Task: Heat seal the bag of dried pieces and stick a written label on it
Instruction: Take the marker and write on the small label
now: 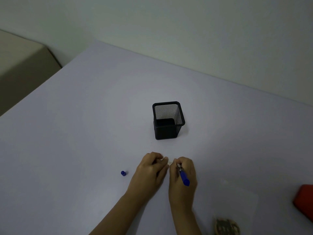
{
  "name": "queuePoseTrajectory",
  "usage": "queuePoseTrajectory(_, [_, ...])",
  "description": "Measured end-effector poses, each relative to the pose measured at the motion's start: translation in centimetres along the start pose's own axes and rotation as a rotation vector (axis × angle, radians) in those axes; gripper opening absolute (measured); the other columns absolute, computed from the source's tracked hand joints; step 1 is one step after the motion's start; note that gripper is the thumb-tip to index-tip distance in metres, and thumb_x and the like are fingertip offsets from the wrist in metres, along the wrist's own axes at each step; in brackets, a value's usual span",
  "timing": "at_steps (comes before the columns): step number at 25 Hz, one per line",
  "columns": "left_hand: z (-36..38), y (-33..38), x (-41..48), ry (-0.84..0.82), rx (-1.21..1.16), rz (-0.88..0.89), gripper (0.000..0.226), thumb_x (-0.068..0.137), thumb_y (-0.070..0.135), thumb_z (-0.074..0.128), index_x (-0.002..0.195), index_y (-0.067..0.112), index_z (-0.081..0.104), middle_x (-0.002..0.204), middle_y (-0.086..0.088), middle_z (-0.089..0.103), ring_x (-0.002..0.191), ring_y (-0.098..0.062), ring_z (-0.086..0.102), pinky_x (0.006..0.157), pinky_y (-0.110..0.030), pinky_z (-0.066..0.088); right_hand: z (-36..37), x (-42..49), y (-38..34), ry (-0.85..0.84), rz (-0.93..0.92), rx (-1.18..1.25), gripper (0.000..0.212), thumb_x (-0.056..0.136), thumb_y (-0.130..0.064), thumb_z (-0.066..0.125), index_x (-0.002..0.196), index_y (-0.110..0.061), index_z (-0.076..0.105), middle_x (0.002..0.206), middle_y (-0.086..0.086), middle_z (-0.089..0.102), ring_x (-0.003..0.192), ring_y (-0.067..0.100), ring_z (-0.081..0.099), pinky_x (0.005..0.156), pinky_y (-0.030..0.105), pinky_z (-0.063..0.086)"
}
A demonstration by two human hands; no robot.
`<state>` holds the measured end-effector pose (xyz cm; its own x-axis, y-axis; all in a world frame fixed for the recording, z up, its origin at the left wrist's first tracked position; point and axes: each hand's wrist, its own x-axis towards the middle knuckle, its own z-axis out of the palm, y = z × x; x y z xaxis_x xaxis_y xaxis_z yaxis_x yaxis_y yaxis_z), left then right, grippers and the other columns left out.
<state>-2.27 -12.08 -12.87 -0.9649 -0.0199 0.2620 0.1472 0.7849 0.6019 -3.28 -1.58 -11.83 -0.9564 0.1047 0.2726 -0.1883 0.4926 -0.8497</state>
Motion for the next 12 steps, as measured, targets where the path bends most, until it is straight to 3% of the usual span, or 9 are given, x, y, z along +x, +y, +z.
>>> queuePoseTrajectory(4, [0.09, -0.17, -0.02, -0.008, -0.018, -0.009, 0.033, 0.088, 0.033, 0.048, 0.101, 0.014, 0.072, 0.095, -0.002, 0.064, 0.085, -0.008, 0.059, 0.08, -0.01, 0.043, 0.07, -0.34, 0.3, -0.065, -0.005, 0.063, 0.013, 0.085, -0.032, 0.04, 0.073, -0.029, 0.038, 0.061, -0.015, 0.04, 0.065, -0.003, 0.048, 0.056, 0.005, 0.041])
queuePoseTrajectory(8, [0.1, -0.13, -0.03, -0.004, -0.02, -0.002, 0.033, 0.088, 0.034, 0.048, 0.1, 0.015, 0.072, 0.096, -0.002, 0.064, 0.086, -0.007, 0.058, 0.081, -0.01, 0.043, 0.0, -0.33, 0.24, -0.093, 0.058, 0.1, 0.029, 0.088, -0.019, 0.054, 0.07, -0.034, 0.038, 0.064, -0.014, 0.044, 0.066, -0.004, 0.05, 0.057, 0.005, 0.042])
queuePoseTrajectory(12, [0.09, -0.06, -0.01, 0.013, -0.029, 0.005, 0.033, 0.088, 0.032, 0.049, 0.099, 0.012, 0.072, 0.095, -0.004, 0.065, 0.088, -0.006, 0.053, 0.083, -0.012, 0.042, -0.02, -0.36, 0.06, -0.08, 0.097, 0.128, 0.03, 0.089, -0.011, 0.052, 0.069, -0.029, 0.039, 0.062, -0.011, 0.044, 0.062, -0.003, 0.048, 0.054, 0.006, 0.041])
